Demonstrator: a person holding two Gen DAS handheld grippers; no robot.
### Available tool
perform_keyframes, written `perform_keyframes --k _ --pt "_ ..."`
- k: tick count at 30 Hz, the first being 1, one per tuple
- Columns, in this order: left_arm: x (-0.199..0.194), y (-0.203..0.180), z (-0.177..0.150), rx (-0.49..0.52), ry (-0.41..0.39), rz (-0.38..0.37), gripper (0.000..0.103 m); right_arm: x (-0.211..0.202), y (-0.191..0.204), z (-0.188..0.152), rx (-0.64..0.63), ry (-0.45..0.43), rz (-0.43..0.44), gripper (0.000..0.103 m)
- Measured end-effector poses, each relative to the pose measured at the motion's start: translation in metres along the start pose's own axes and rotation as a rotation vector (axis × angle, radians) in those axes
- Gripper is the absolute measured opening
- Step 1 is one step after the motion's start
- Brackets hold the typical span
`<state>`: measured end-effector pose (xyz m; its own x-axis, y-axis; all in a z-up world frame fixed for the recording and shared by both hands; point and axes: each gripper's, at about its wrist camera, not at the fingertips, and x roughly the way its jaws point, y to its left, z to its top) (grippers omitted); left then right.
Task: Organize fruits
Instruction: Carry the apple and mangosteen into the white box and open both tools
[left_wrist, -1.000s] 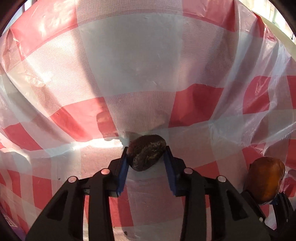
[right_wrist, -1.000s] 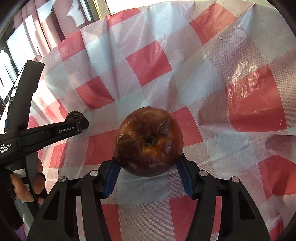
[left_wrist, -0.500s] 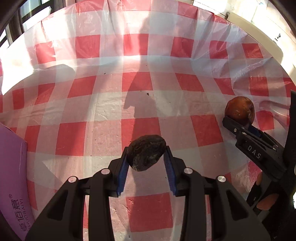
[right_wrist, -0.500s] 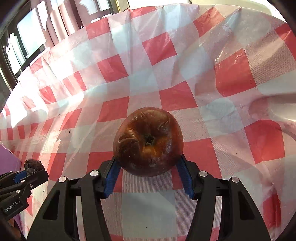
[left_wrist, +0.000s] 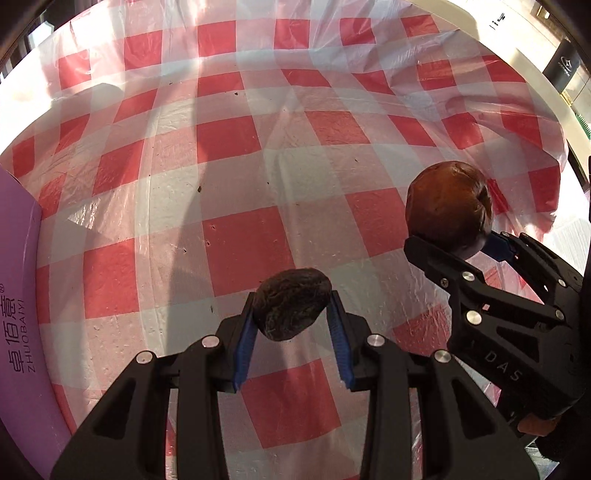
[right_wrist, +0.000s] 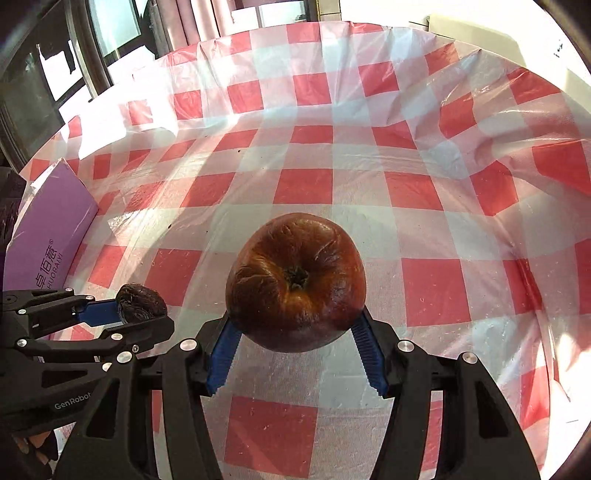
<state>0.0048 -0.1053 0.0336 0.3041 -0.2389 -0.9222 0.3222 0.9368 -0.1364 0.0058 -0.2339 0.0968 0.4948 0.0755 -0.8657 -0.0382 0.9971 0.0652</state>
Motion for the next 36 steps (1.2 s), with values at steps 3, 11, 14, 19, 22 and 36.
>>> perform_keyframes --k 3,11,14,19,22,36 --pt "-0.011 0.001 -0.004 0.041 -0.015 -0.017 0.037 -0.014 0.009 -0.005 0.019 -0.006 -0.022 0.057" --pt "-0.060 0.014 -0.013 0.122 -0.086 -0.044 0.037 -0.055 0.044 -0.012 0.038 -0.053 -0.071 0.057" --pt "-0.081 0.022 -0.017 0.148 -0.124 -0.044 0.037 -0.068 0.060 -0.014 0.036 -0.073 -0.080 0.057" --pt "-0.120 0.046 -0.025 0.159 -0.200 -0.029 0.037 -0.084 0.094 -0.013 0.024 -0.107 -0.073 0.057" --pt "-0.139 0.068 -0.030 0.137 -0.238 -0.013 0.037 -0.090 0.118 -0.008 -0.018 -0.130 -0.061 0.057" --pt "-0.198 0.178 -0.060 -0.001 -0.340 0.079 0.037 -0.101 0.238 0.005 -0.207 -0.207 0.044 0.057"
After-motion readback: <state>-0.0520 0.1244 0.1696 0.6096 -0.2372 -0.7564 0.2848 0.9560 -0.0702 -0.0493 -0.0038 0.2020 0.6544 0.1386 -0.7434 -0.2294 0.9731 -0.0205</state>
